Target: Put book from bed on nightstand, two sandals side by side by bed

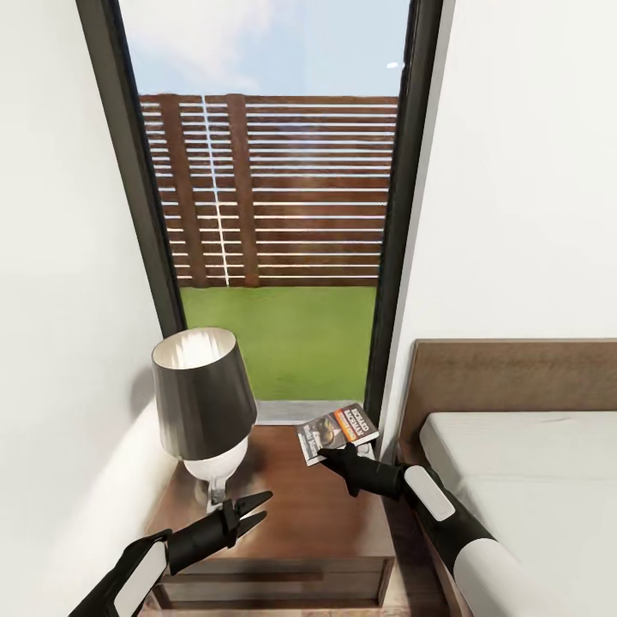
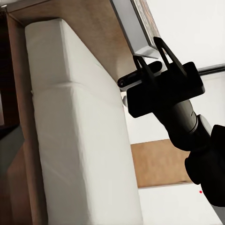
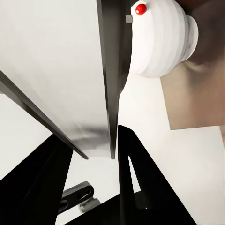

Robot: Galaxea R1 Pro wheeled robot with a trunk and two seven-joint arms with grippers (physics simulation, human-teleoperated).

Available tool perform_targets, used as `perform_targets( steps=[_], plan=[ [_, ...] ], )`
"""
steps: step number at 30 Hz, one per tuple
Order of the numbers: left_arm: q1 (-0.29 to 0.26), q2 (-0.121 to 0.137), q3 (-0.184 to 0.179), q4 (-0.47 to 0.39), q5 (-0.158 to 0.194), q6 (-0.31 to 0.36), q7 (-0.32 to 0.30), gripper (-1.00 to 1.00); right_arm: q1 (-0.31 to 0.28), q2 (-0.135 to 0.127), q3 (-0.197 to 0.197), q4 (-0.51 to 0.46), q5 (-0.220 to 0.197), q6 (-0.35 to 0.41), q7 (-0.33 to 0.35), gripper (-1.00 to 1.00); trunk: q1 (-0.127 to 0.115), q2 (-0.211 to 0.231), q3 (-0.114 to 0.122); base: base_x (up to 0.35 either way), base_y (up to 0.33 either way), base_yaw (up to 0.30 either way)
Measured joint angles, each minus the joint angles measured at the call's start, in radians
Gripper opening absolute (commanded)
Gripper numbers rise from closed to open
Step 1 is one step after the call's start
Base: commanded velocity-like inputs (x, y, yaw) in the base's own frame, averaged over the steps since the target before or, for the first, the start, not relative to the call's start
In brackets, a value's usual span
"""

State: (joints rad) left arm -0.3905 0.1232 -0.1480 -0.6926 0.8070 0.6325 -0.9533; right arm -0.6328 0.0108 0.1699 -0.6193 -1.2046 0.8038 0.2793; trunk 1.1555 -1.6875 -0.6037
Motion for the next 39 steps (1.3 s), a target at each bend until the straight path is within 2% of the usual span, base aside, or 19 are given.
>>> perform_targets(
  steps=[7,39],
  plan=[
    [0.000,0.000,0.000,0.001,0.000,0.000,0.000,1.00,0.000,0.000,0.000,0.000,0.000,0.000,0.000,-1.00,0.000,0.000,0.000,0.000,0.000,0.000],
    [0.000,0.000,-0.002,0.001,0.000,-0.002,0.006,1.00,0.000,0.003,0.000,0.000,0.003,0.000,0.000,-1.00,0.123,-0.224,-0.100,0.000,0.000,0.000]
  ],
)
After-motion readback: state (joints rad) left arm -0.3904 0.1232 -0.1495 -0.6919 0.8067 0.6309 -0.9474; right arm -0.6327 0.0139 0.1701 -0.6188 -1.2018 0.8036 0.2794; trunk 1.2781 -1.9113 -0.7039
